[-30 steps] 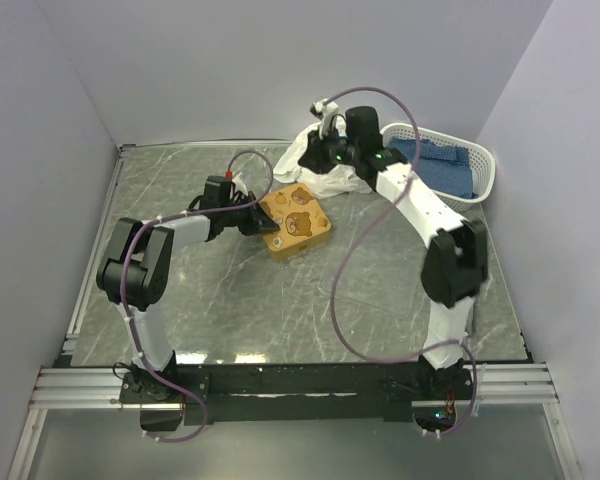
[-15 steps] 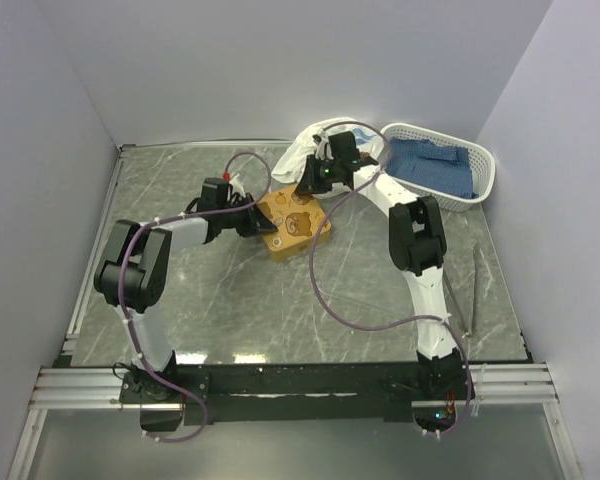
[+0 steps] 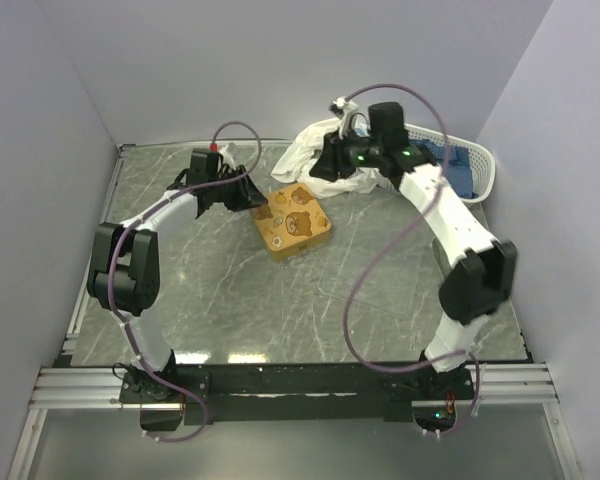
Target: Pack the cookies
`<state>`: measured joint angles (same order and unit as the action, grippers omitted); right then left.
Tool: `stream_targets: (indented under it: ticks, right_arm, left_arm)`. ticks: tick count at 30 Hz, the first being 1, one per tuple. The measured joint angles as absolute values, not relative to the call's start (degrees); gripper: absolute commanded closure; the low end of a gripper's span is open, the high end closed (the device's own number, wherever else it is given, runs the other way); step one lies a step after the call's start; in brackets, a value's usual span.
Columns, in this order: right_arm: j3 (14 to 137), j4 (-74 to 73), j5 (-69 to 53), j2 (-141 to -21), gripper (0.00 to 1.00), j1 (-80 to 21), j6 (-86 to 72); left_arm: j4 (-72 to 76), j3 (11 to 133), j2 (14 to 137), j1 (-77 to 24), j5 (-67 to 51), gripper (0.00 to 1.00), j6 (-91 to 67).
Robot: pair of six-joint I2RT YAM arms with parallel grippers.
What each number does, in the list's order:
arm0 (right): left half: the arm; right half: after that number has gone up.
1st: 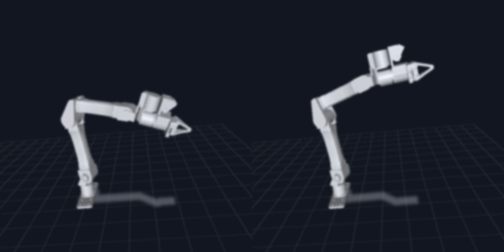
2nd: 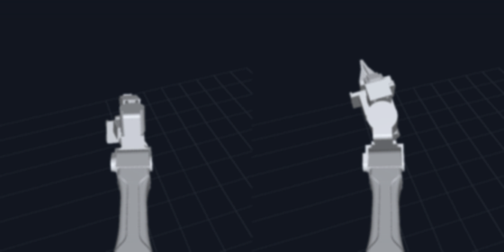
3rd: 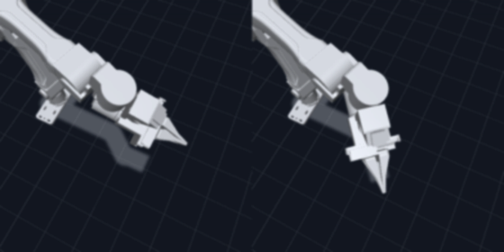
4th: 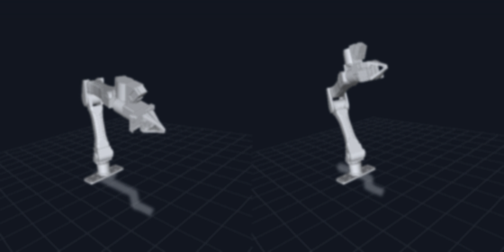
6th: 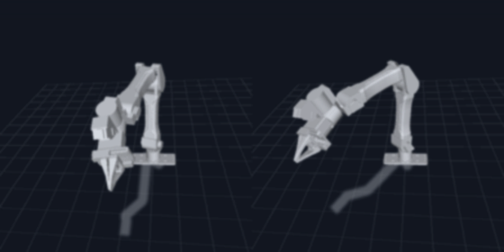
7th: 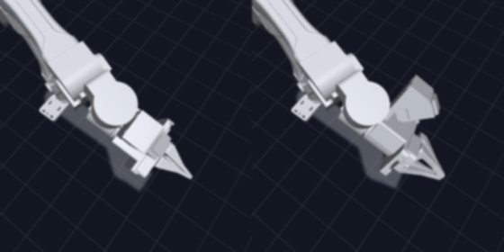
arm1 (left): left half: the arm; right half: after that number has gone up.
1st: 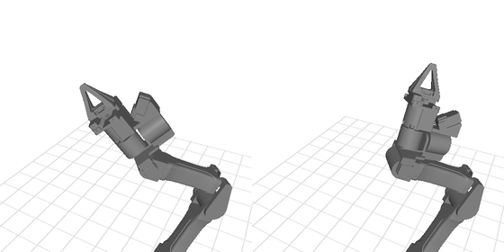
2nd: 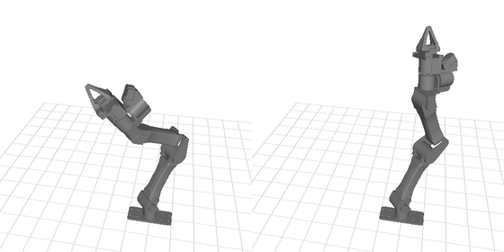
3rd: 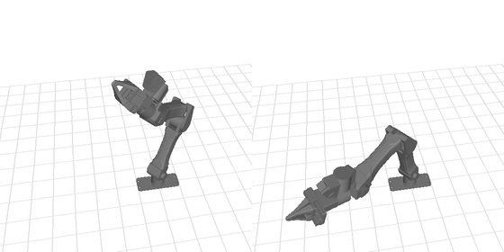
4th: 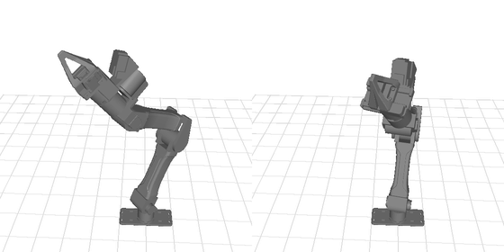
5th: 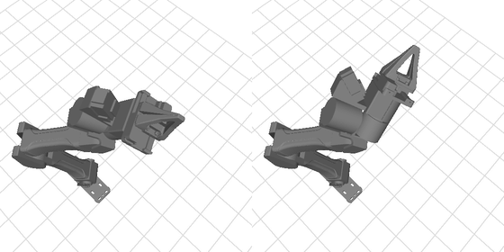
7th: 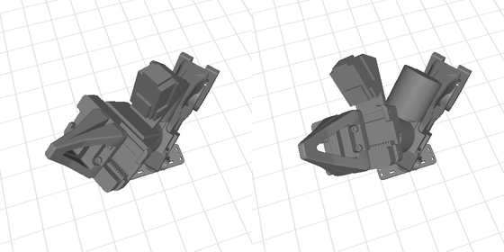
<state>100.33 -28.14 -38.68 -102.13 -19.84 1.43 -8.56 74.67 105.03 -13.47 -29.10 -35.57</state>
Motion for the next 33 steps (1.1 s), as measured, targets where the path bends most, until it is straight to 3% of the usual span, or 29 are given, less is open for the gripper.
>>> stream_targets:
  ticks: [7, 12, 15, 19, 22, 23, 24, 25, 27, 33]
  right_arm:
    - [85.86, -32.67, -40.36, -84.09, 0.57, -19.79, 12.75]
    - [74.35, -37.34, -38.28, -75.48, 0.56, -18.79, 16.49]
    - [71.72, -39.09, -36.77, -70.39, 0.55, -17.19, 17.67]
    - [70.59, -39.4, -34.98, -63.64, 0.47, -14.66, 17.96]
    - [69.56, -39.33, -33.21, -57.69, 0.38, -12.32, 17.63]
    - [69.1, -39.18, -32.53, -55.79, 0.34, -11.62, 17.47]
    - [68.64, -39.11, -32.03, -54.13, 0.29, -10.98, 17.15]
    - [67.83, -38.68, -30.89, -51.79, 0.16, -10.11, 16.69]
    - [65.91, -38.04, -28.64, -47.18, 0.01, -8.19, 15.07]
    - [60.9, -34.72, -20.01, -34.7, 0.0, -2.9, 8.14]
  left_arm:
    - [-9.78, 80.31, 106.41, -12.71, -29.26, 0.73, -34.06]
    - [-9.67, 80.6, 114.48, -12.14, -29.06, 0.77, -33.41]
    - [-6.42, 80.38, 116.73, -11.29, -33.08, 0.75, -34.52]
    - [-6.79, 78.98, 114.19, -10.94, -31.42, 0.62, -33.54]
    - [-9.74, 77.49, 108.03, -10.96, -28.51, 0.43, -31.55]
    - [-10.22, 76.69, 104.14, -10.96, -27.31, 0.17, -30.65]
    - [-10.57, 75.92, 100.57, -10.94, -26.5, 0.03, -29.78]
    - [-10.28, 74.61, 95.81, -10.94, -25.32, 0.04, -28.58]
    - [-8.56, 70.26, 82.54, -10.9, -22.87, 0.04, -27.55]
    - [-0.08, 56.86, 47.48, -9.69, -16.45, 0.03, -27.18]
